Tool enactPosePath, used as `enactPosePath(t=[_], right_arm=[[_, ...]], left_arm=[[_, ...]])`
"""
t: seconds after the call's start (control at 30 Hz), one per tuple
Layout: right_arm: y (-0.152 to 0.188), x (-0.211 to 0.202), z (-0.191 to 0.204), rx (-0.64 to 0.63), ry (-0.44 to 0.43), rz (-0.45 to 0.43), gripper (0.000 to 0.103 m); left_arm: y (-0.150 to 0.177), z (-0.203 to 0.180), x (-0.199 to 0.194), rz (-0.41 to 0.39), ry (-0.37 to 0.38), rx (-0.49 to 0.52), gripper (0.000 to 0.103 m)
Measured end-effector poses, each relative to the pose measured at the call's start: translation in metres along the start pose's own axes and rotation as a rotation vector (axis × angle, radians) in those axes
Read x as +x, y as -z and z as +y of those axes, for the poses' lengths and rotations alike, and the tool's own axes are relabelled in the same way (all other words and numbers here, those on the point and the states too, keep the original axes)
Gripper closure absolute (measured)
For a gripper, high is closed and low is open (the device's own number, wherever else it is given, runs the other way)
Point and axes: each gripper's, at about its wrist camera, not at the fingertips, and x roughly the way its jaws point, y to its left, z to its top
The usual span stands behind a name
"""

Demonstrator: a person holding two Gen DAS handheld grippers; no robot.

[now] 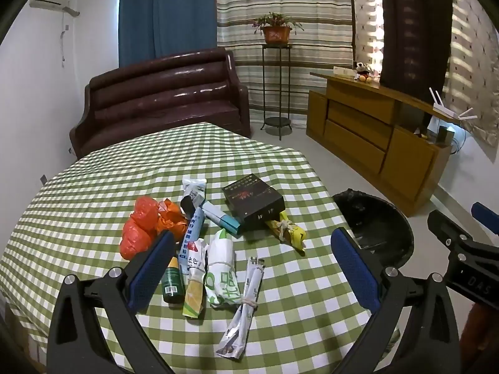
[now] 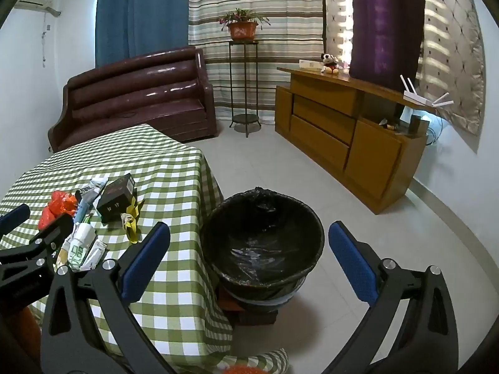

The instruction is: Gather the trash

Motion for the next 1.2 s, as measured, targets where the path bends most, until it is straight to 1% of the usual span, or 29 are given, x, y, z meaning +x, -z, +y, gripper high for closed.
enactPosePath(t=[1.2], right_arm=[[0.0018, 0.003, -0.0003, 0.004, -0.003, 0.008, 0.004]], left_arm=[[0.0, 0.0001, -0.0004, -0.005, 0.0, 0.0, 0.006]])
